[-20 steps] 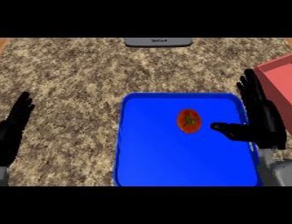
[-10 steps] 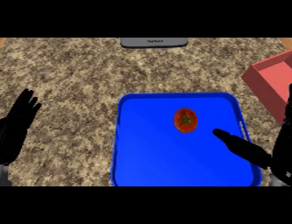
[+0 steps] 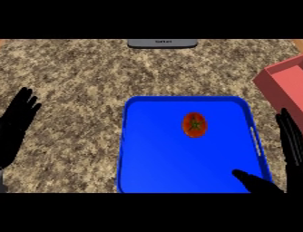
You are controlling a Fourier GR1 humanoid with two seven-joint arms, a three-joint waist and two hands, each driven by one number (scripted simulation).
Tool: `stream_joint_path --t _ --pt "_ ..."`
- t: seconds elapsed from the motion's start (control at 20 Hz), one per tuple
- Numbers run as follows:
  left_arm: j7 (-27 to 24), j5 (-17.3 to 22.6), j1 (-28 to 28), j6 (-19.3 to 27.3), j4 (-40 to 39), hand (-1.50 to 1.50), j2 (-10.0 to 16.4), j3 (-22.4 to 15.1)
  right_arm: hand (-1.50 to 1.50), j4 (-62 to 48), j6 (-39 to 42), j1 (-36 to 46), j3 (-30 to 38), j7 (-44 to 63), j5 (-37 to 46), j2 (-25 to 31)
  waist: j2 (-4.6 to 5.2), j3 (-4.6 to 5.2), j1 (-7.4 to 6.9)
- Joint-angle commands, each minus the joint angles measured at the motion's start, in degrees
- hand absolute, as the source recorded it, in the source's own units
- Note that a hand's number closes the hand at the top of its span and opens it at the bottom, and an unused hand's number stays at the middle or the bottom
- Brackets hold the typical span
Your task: Pick the tomato from the tray and place it in the cardboard box
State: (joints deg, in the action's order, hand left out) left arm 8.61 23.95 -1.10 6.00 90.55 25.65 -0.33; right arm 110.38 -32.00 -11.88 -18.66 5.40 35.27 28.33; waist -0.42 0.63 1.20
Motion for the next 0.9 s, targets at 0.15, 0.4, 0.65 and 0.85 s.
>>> stream_joint_path --t 0.15,0.4,0.65,0.85 --pt "0.70 -0.62 -1.08 0.57 0.47 0.00 -1.15 -1.20 -1.50 6.33 16.85 1.69 -5.11 26.16 15.02 1.45 0.46 0.11 -1.30" --pt "2.30 0.67 -0.24 -1.51 2.45 0.00 0.14 -0.94 -1.50 9.81 32.67 10.32 -10.46 45.34 19.83 -4.41 0.48 -0.20 -3.26" --pt "4.17 -0.80 0.95 0.47 5.50 0.00 -0.81 -1.72 -1.50 8.61 47.21 23.20 -12.50 60.28 16.53 -14.88 0.45 -0.47 -2.82" --pt "3.61 -0.91 -0.13 0.44 4.28 0.00 -0.74 1.30 -1.50 5.83 51.51 25.58 -10.54 62.85 15.85 -18.80 0.37 -0.58 -1.65"
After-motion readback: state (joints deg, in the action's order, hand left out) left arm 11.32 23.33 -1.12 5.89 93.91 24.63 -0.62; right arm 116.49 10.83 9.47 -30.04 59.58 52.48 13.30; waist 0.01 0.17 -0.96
